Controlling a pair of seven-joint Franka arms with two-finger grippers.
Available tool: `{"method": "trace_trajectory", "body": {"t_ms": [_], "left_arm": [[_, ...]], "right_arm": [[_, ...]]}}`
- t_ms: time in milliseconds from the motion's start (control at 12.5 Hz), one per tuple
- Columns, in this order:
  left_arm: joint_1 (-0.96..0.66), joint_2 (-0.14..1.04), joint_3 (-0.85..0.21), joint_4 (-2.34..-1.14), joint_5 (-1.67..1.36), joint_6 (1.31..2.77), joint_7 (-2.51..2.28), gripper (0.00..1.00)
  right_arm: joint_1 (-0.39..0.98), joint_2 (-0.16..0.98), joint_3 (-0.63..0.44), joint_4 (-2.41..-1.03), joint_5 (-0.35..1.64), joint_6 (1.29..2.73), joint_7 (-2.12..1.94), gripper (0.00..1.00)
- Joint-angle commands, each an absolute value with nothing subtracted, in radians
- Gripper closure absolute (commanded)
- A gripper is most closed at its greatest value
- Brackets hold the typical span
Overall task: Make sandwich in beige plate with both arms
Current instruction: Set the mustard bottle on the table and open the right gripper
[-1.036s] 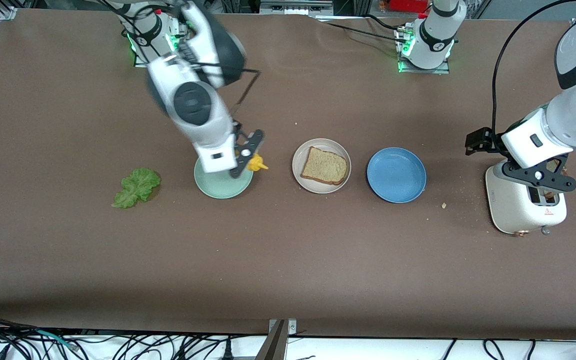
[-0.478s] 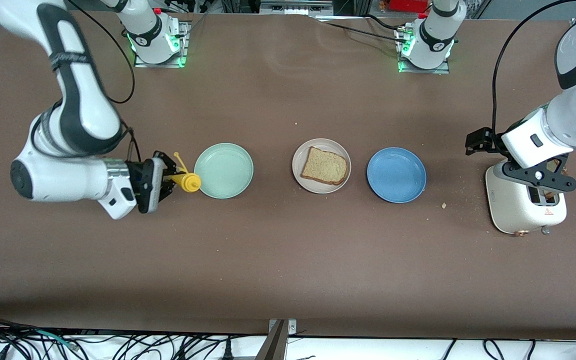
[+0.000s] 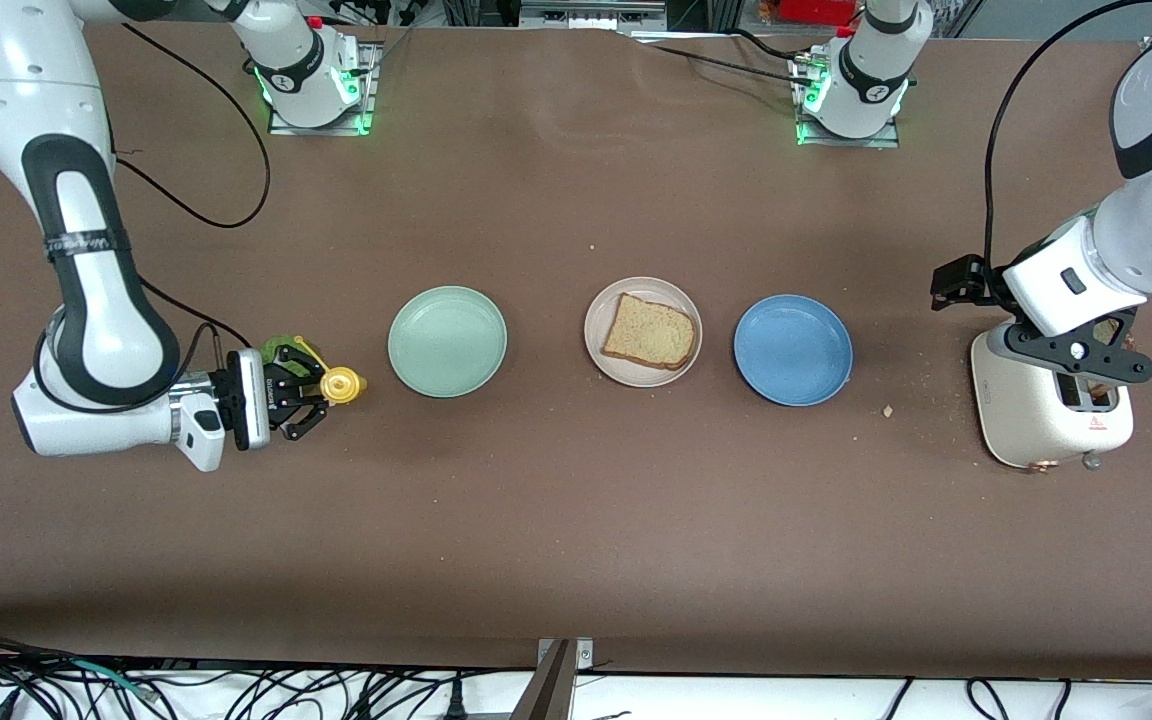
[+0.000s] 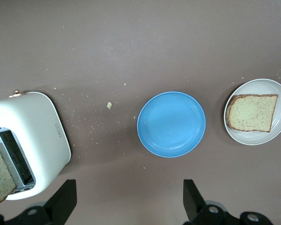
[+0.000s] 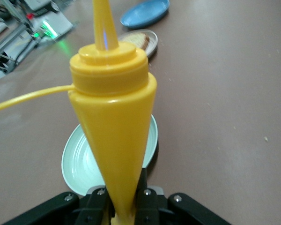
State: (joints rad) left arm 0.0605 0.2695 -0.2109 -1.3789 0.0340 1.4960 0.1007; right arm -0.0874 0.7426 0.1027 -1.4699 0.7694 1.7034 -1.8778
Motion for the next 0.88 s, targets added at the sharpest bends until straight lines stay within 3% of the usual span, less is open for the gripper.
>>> {"method": "trace_trajectory", "body": {"t_ms": [0,319,797], "left_arm": [[0.061,0.256,-0.215,-1.381,0.057,1.488,0.091,0.00],[0.061,0.256,-0.215,-1.381,0.057,1.488,0.091,0.00],[0.061,0.256,-0.215,-1.381,0.057,1.486,0.091,0.00]], "right_arm": [[-0.159,0.811,0.124,-1.433,0.847,1.617,-2.024,1.00],[-0.195,0.873,0.115,-1.485,0.851,1.558,-2.149,1.00],[-0.192,0.715,0.115,-1.805,0.916,1.742,-2.236,1.00]]}}
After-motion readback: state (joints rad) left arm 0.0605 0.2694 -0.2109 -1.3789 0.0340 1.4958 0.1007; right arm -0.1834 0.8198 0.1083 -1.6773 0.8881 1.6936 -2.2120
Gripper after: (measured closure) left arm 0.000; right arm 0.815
